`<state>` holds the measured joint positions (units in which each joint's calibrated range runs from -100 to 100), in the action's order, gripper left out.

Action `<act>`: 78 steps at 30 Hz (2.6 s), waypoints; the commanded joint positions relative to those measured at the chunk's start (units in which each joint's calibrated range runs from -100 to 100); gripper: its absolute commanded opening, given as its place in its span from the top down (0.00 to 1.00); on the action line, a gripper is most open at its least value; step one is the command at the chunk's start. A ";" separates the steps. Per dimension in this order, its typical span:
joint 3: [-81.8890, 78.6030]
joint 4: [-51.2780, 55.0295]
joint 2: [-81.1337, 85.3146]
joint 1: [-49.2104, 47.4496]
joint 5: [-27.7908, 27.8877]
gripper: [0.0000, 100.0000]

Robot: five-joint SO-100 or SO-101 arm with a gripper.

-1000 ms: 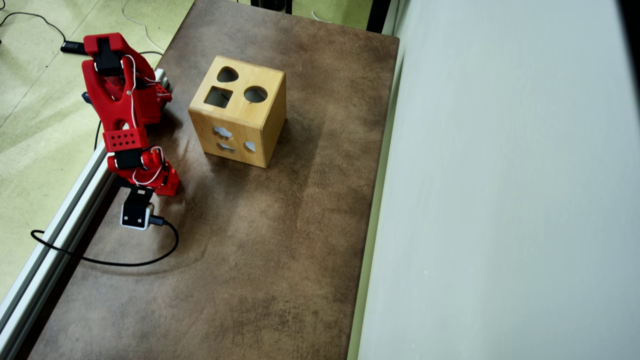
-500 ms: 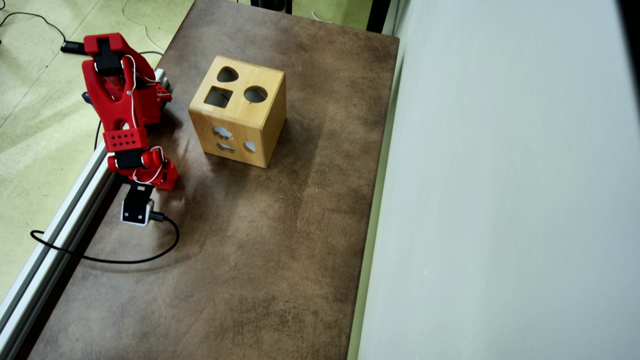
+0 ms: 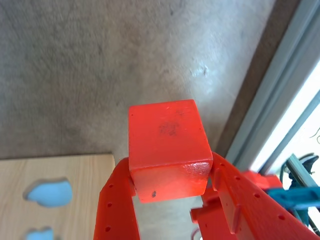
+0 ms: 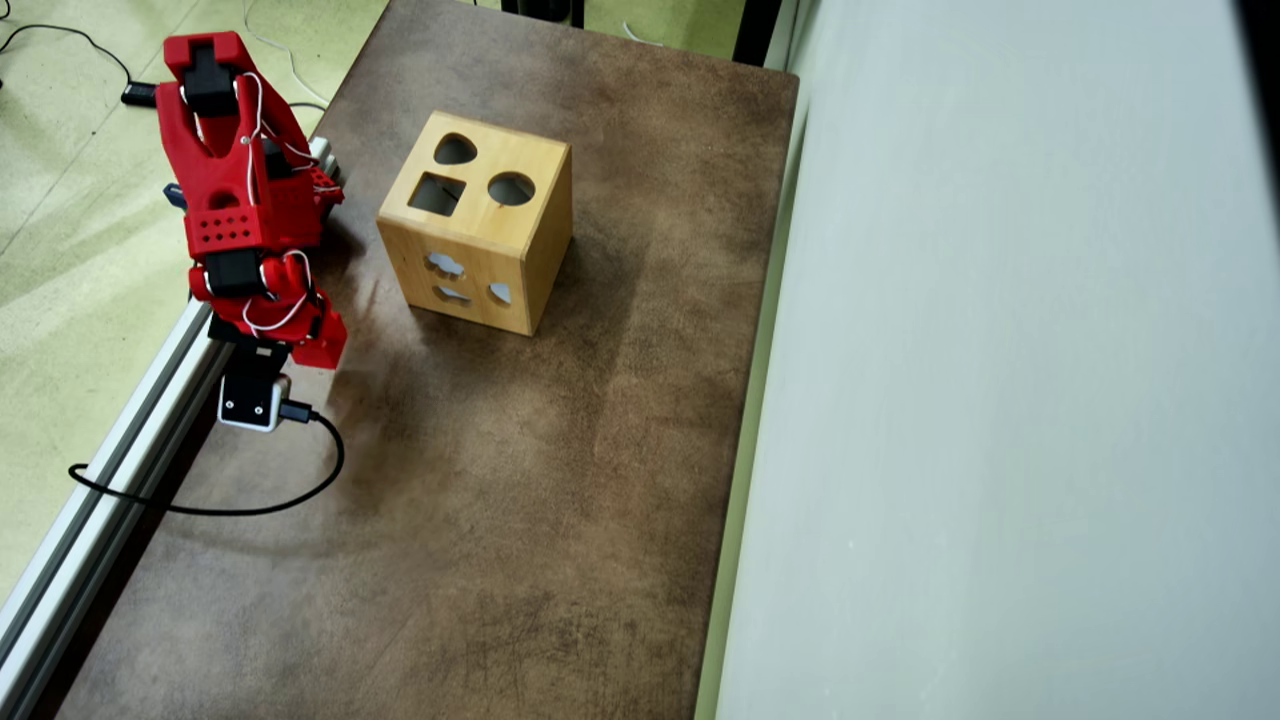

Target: Pick and place the red cube on the square hole

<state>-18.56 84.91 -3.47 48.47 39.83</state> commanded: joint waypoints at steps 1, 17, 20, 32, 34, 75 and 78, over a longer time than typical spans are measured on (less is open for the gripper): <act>1.20 4.88 6.49 0.19 -0.29 0.94; 4.33 11.63 23.90 3.38 -0.34 0.94; 8.72 13.24 23.90 4.05 -0.68 0.94; 19.18 13.24 23.98 3.38 -5.67 0.94; 21.42 13.24 23.98 3.24 -6.89 0.94; 29.38 13.32 26.36 -39.04 -27.69 0.94; 28.04 13.32 27.04 -39.19 -27.74 0.94</act>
<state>9.71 97.82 20.76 9.81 12.19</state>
